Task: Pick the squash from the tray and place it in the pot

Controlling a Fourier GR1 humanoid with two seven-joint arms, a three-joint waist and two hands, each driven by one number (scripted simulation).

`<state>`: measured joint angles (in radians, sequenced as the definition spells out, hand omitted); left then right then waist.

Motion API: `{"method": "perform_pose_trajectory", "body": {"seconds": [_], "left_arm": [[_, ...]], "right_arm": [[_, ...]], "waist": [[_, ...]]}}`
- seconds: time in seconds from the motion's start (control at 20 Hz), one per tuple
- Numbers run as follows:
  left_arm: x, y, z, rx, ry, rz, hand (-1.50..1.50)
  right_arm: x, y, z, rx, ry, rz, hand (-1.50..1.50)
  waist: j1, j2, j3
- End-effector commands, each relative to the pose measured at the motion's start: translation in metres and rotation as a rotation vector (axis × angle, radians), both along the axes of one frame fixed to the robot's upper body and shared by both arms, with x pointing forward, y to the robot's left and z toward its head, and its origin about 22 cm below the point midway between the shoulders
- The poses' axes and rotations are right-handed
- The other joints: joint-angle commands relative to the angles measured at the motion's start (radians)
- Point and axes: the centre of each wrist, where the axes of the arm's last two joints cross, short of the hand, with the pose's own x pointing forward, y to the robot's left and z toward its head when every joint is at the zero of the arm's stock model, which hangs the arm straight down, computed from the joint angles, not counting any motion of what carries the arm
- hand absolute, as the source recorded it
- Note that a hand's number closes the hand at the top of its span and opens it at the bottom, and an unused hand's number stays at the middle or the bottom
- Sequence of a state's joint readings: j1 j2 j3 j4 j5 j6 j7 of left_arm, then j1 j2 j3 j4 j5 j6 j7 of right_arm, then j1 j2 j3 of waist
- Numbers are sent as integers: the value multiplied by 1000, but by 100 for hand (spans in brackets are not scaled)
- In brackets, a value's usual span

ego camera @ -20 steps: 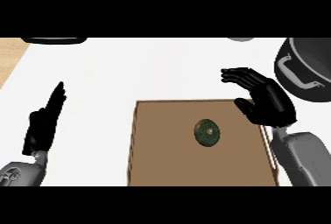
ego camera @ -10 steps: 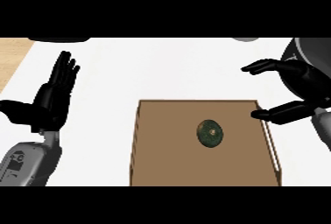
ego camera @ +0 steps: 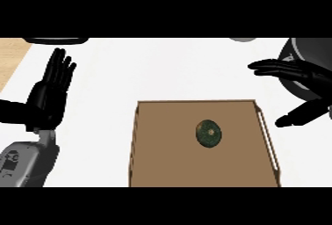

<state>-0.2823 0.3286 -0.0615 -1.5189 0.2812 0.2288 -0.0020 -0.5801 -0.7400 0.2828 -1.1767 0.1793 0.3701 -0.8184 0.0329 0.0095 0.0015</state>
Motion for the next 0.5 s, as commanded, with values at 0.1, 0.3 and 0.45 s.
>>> {"method": "perform_pose_trajectory", "body": {"seconds": [0.1,0.3,0.45], "left_arm": [[6,1,4,15,-14,22,0],[-2,3,0,-13,9,19,0],[-7,1,-1,3,0,39,0]], "right_arm": [[4,36,18,-263,-36,148,-150],[-10,64,27,-325,-27,153,-150],[-11,55,4,-355,5,132,-150]], "waist": [[-22,-8,-2],[-35,-13,-2],[-31,-11,-2]]}}
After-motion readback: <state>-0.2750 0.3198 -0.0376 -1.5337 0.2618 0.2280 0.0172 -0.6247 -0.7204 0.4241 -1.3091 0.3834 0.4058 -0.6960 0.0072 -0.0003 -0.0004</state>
